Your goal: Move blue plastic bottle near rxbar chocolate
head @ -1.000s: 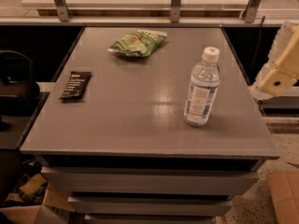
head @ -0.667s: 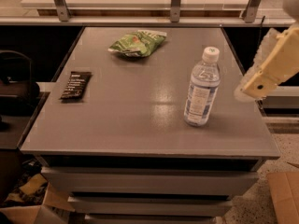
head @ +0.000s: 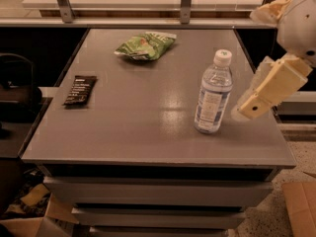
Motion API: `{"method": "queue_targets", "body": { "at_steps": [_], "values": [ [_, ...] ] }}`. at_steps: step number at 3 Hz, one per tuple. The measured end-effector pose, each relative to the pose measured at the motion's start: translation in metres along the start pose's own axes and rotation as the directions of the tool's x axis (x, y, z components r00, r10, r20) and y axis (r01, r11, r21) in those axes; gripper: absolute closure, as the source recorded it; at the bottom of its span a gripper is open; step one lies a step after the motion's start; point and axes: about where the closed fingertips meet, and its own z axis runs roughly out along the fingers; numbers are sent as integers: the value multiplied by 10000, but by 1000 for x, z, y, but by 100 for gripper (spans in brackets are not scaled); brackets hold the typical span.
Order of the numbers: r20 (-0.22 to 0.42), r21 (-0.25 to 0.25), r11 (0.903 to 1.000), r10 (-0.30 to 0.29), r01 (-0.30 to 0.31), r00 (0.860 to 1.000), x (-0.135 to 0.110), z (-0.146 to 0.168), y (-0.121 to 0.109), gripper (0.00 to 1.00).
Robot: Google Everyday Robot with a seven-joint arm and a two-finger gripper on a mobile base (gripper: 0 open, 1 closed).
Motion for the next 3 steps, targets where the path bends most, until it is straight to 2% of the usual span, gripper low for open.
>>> {"method": "queue_targets", "body": {
  "at_steps": [1, 3],
  "values": [
    [181, -213, 9988, 454, -450, 9988, 15, 25, 4, 0],
    [731, -749, 9860, 1543, -1489, 9853, 36, 75, 12, 0]
  ]
}}
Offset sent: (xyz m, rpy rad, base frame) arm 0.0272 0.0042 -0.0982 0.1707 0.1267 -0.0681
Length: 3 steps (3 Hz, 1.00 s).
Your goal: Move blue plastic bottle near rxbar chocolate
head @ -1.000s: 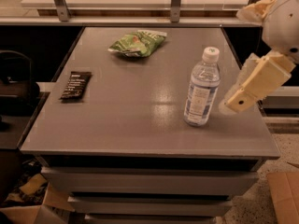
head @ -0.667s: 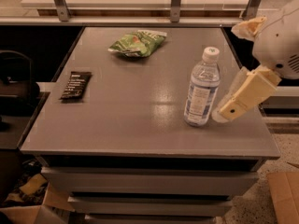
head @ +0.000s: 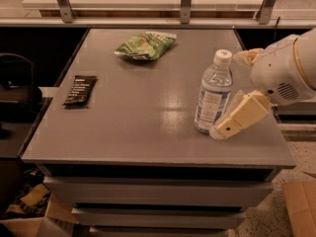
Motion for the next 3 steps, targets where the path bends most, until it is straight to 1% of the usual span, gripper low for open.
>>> {"method": "queue_targets", "body": {
  "at_steps": [2, 3],
  "values": [
    [437, -403, 9971, 665, -648, 9968, 28, 32, 1, 0],
    [782, -570, 9917, 1193, -1150, 9898, 40, 43, 0, 0]
  ]
}}
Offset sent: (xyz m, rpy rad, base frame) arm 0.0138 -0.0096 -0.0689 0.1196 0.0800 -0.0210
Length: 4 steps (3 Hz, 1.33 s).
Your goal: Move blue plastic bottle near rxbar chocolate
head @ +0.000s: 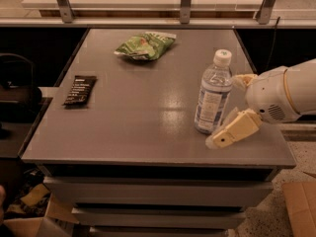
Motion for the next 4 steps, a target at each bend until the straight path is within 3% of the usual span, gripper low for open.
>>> {"method": "queue_targets", "body": {
  "at_steps": [1, 2, 4],
  "values": [
    [587, -100, 9983, 583, -579, 9966, 5, 12, -1, 0],
    [1247, -44, 9927, 1202, -1206, 9849, 1, 20, -6, 0],
    [2343, 353, 9799, 1831, -1966, 9548, -11, 18, -23, 0]
  ]
}}
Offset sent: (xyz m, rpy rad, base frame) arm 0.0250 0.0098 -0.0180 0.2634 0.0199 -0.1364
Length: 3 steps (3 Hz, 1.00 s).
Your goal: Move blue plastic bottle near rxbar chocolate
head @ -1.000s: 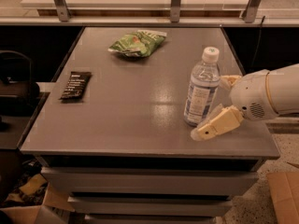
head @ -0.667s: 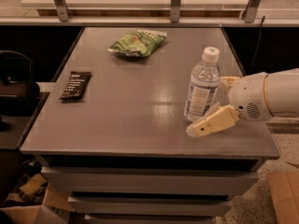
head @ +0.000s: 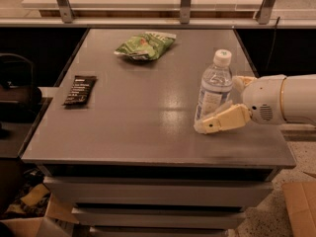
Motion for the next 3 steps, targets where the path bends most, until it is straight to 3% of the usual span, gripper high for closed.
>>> {"method": "queue_targets", "body": {
  "at_steps": [1, 3],
  "values": [
    [294, 82, 9999, 83, -85, 9995, -5, 0, -2, 18],
    [886, 140, 9999, -27, 14, 9961, -23, -11, -3, 65]
  ]
}}
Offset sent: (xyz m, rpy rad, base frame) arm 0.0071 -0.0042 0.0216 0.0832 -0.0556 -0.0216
